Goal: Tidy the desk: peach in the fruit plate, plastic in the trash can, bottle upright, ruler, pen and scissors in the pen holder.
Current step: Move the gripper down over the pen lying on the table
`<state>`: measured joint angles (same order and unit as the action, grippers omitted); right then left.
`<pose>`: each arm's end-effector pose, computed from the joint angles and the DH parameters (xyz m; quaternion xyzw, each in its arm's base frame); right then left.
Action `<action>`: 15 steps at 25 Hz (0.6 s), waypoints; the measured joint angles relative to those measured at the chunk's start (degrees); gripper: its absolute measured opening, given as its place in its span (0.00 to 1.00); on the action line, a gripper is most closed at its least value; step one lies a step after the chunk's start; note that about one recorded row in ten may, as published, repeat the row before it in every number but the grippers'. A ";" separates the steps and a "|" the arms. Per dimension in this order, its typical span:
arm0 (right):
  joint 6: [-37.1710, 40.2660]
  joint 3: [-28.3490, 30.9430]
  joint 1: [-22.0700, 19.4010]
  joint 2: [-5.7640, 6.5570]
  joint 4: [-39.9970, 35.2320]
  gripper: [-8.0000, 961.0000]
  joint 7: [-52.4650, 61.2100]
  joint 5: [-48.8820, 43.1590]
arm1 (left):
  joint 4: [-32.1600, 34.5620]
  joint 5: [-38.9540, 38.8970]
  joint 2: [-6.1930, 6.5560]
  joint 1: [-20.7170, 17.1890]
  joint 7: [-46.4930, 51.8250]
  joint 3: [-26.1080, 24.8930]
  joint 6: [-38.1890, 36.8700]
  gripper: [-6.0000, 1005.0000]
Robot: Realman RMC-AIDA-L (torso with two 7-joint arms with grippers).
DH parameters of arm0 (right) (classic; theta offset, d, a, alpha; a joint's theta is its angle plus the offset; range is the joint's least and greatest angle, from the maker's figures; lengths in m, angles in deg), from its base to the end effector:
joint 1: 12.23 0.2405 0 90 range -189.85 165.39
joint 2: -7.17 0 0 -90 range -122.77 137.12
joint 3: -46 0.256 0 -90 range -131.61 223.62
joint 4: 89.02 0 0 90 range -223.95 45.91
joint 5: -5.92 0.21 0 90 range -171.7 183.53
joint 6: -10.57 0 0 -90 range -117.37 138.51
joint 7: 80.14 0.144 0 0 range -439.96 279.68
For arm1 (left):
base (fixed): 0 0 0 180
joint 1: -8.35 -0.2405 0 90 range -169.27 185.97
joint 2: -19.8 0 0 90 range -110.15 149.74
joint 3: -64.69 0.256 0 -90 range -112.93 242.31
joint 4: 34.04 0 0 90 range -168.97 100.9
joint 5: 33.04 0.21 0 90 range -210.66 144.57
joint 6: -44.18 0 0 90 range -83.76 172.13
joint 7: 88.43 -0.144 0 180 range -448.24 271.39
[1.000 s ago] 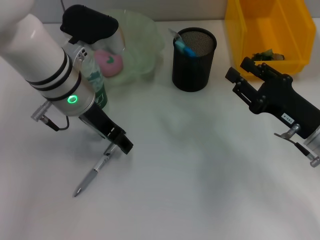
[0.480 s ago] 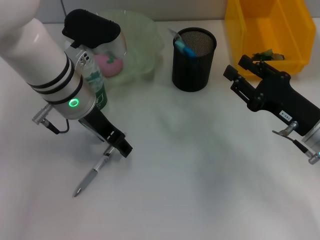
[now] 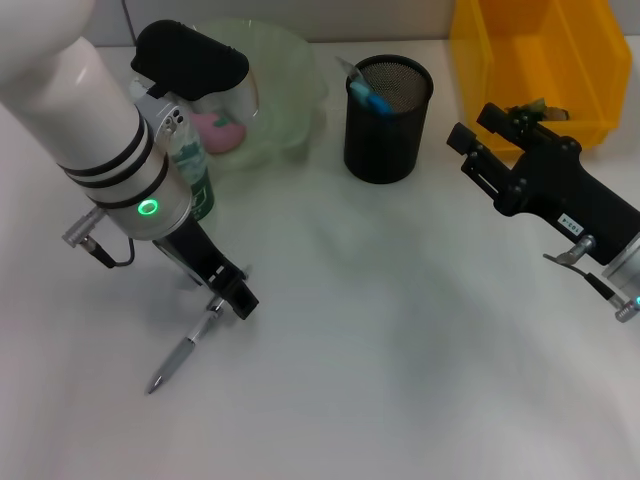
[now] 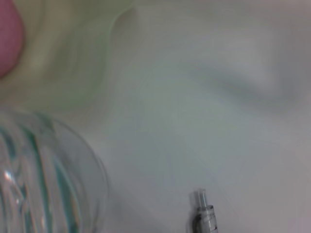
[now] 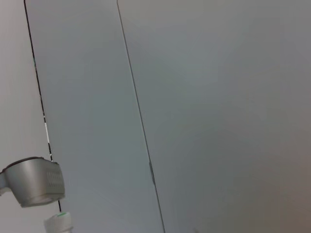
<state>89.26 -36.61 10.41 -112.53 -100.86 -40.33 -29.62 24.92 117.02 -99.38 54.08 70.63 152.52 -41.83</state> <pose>0.2799 0.3015 -0.0429 -0.8128 0.2142 0.4167 0.3460 -0.1765 0.3629 -0.0501 -0.8769 -0.3795 0.2593 0.1410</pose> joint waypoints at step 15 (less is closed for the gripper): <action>0.00 0.00 0.03 -0.06 0.07 0.51 0.00 0.12 | -1.06 0.00 0.00 0.35 0.09 0.18 0.05 0.73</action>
<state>89.27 -36.61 10.45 -112.59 -100.80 -40.33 -29.50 23.86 117.02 -99.38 54.43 70.71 152.70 -41.78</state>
